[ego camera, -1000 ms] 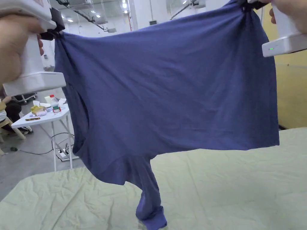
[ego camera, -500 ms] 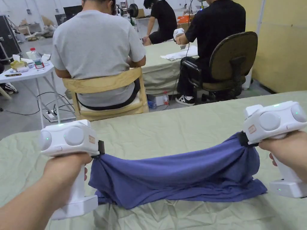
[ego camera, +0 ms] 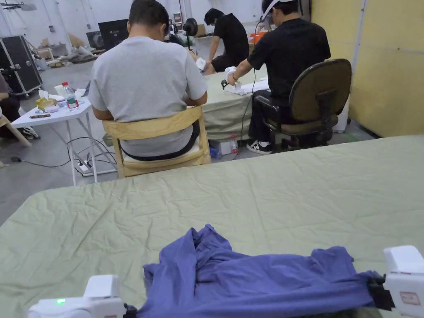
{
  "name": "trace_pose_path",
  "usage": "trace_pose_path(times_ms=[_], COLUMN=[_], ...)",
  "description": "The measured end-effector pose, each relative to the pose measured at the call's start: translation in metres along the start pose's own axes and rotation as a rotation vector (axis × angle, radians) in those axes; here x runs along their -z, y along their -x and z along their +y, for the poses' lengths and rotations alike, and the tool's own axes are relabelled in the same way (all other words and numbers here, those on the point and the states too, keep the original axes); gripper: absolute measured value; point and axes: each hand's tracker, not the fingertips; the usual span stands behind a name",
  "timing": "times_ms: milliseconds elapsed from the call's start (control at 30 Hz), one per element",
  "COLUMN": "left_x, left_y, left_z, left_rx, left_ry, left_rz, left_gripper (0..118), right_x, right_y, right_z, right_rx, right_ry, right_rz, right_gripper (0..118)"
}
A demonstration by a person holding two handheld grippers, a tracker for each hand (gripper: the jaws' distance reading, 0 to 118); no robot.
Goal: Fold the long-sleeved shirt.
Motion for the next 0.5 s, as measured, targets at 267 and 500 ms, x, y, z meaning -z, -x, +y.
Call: trace_pose_path(times_ms=[267,500], left_x=[-0.101,-0.149], left_y=[-0.004,-0.005], left_z=[-0.111,-0.204], left_rx=[-0.116,-0.093], left_ry=[0.006,0.081], left_rz=[-0.058,-0.091], left_gripper=[1,1], right_x=[-0.1,-0.148], right_y=[-0.001,-0.005], right_z=[-0.115,-0.196], right_rx=[-0.032,-0.028], right_ry=[0.007,0.072], right_rz=[0.0,0.004], right_gripper=[10,10])
